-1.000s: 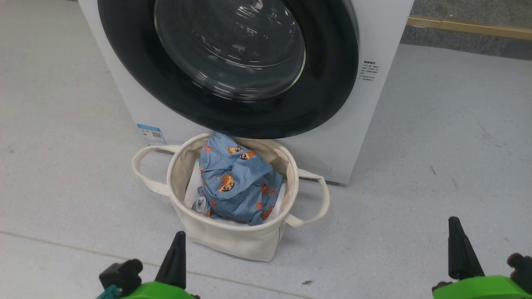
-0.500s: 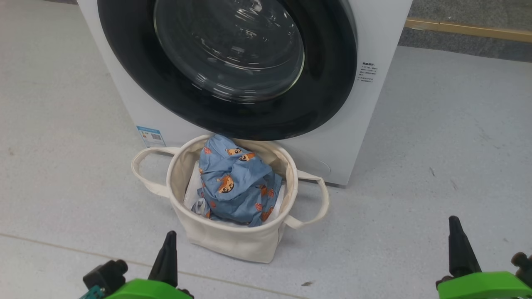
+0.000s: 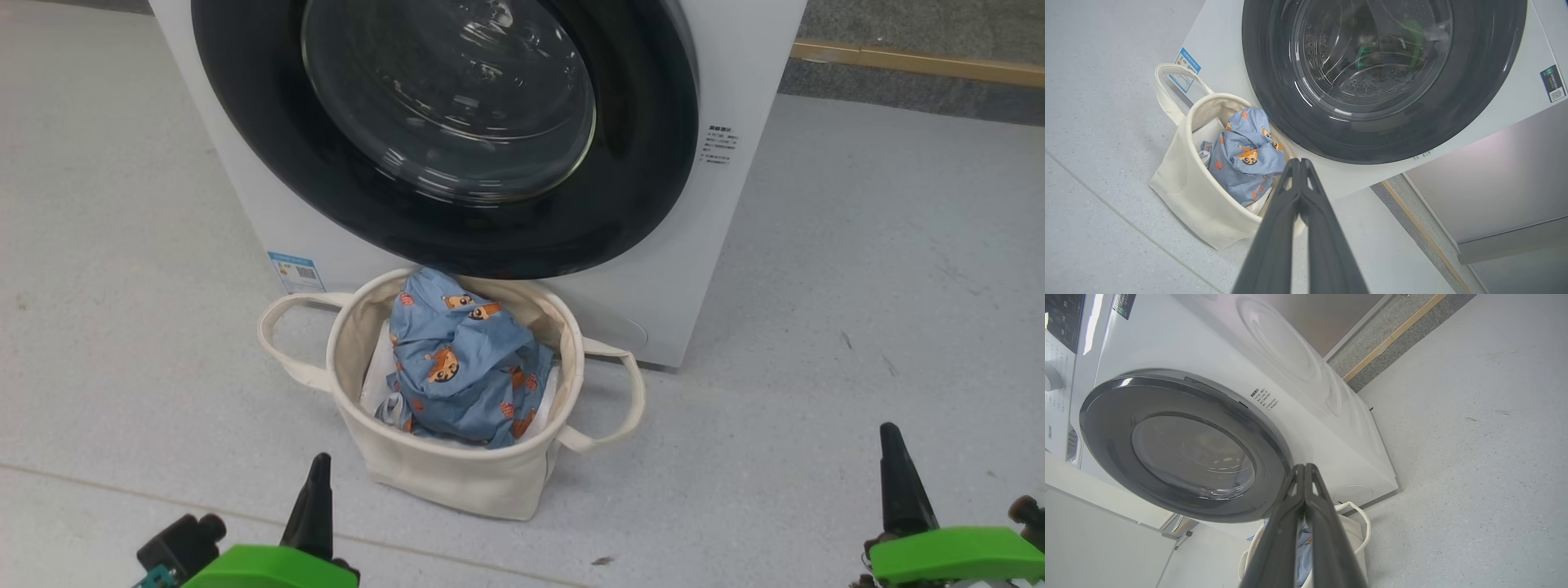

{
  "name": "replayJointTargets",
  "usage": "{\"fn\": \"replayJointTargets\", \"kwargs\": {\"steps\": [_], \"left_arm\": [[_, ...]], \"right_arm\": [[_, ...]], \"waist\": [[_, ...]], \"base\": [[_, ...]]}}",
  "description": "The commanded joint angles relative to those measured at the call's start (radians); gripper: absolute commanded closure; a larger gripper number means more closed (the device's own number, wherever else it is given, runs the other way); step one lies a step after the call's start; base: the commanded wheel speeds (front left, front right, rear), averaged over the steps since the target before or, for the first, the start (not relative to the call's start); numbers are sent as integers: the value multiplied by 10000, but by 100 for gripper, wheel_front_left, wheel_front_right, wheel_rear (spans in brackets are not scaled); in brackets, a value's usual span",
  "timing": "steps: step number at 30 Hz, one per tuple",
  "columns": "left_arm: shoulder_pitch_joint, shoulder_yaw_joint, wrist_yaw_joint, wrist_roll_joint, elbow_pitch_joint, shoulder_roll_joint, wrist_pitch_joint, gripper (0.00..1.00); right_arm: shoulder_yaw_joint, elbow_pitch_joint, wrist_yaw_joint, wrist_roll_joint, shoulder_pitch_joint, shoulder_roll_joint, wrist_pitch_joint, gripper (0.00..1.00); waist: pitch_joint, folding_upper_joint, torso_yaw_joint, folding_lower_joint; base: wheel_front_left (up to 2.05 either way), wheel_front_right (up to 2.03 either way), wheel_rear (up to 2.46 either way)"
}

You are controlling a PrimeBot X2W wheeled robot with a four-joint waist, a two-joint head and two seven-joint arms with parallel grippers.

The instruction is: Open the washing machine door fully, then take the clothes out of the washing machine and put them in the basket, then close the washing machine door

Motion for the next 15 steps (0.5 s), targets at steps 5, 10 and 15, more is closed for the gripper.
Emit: {"fn": "replayJointTargets", "kwargs": {"steps": [5, 10, 15], "left_arm": [[-302, 399, -142, -774, -389, 152, 197, 100], [-295, 545, -201, -1334, -415, 160, 336, 100], [-290, 662, -248, -1777, -436, 165, 447, 100]], "right_arm": [[107, -179, 1, 799, -494, -204, 189, 100], [109, -106, 1, 1369, -560, -211, 334, 100], [109, -49, 1, 1820, -612, -217, 449, 100]], "waist": [[-27, 0, -10, -1], [-51, 0, -19, -1], [-70, 0, -26, -1]], "base": [[0, 0, 0], [0, 0, 0], [0, 0, 0]]}}
